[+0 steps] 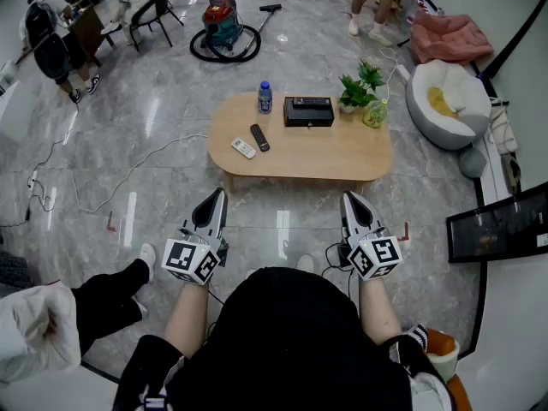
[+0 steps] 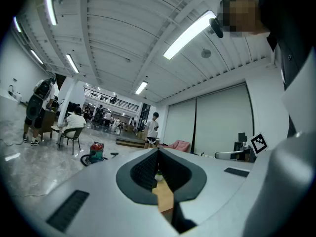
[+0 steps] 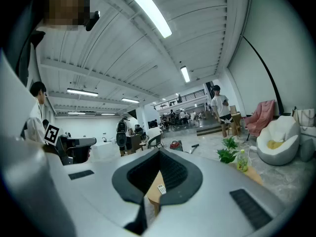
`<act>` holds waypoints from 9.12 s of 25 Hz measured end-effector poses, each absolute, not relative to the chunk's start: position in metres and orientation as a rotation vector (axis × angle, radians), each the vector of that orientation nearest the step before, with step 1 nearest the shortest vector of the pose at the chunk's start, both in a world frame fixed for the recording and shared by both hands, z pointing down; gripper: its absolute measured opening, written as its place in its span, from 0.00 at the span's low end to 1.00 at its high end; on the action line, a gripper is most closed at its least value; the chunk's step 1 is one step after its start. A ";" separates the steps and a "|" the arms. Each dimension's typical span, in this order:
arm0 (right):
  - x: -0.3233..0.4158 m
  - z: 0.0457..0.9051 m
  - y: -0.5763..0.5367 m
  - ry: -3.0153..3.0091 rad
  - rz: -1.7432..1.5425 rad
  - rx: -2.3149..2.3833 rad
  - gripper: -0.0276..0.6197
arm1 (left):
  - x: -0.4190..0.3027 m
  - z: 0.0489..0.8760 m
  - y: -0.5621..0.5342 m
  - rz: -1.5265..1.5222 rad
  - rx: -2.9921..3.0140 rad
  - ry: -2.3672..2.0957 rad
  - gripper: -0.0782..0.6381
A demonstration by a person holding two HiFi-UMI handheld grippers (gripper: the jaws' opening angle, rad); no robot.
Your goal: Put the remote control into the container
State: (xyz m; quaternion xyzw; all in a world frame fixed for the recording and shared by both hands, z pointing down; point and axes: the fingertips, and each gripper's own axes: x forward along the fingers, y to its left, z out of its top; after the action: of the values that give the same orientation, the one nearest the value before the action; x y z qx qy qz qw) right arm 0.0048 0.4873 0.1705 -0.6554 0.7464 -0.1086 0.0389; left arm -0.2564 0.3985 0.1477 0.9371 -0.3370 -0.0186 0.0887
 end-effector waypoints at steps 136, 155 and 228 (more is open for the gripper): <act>0.189 0.576 0.103 2.031 -1.209 -2.276 0.06 | 0.049 0.585 -0.031 0.607 2.239 -0.632 0.12; 0.196 0.655 0.086 2.081 -1.324 -2.337 0.18 | 0.088 0.652 -0.054 0.553 1.965 -0.617 0.37; 0.157 0.687 0.130 2.287 -1.292 -2.536 0.16 | 0.095 0.662 -0.055 0.588 2.014 -0.570 0.36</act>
State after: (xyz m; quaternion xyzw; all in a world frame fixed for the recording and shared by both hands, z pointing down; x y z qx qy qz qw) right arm 0.1570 0.1297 0.6868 -0.6722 0.6061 -0.3425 -0.2519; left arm 0.0948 -0.0548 0.6621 0.8201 -0.2319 0.2392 0.4651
